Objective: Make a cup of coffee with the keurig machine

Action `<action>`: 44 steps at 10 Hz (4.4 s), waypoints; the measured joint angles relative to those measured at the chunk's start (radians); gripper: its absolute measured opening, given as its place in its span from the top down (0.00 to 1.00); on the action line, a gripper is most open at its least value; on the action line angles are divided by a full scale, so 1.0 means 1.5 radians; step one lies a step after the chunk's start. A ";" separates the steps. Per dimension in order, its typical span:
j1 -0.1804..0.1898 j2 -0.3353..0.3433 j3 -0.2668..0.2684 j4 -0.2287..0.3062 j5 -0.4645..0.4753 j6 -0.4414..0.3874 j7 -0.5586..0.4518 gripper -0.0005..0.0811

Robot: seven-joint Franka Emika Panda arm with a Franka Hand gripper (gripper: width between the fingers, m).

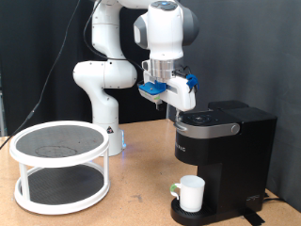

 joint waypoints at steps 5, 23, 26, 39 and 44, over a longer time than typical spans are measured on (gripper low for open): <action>0.000 -0.007 -0.005 -0.005 0.031 0.000 -0.036 0.09; 0.001 0.059 0.047 0.277 -0.076 -0.192 0.062 0.09; 0.003 0.104 0.063 0.308 -0.093 -0.198 0.071 0.09; 0.006 0.134 0.077 0.197 -0.074 -0.128 0.022 0.96; 0.006 0.171 0.082 0.196 -0.085 -0.102 0.042 0.99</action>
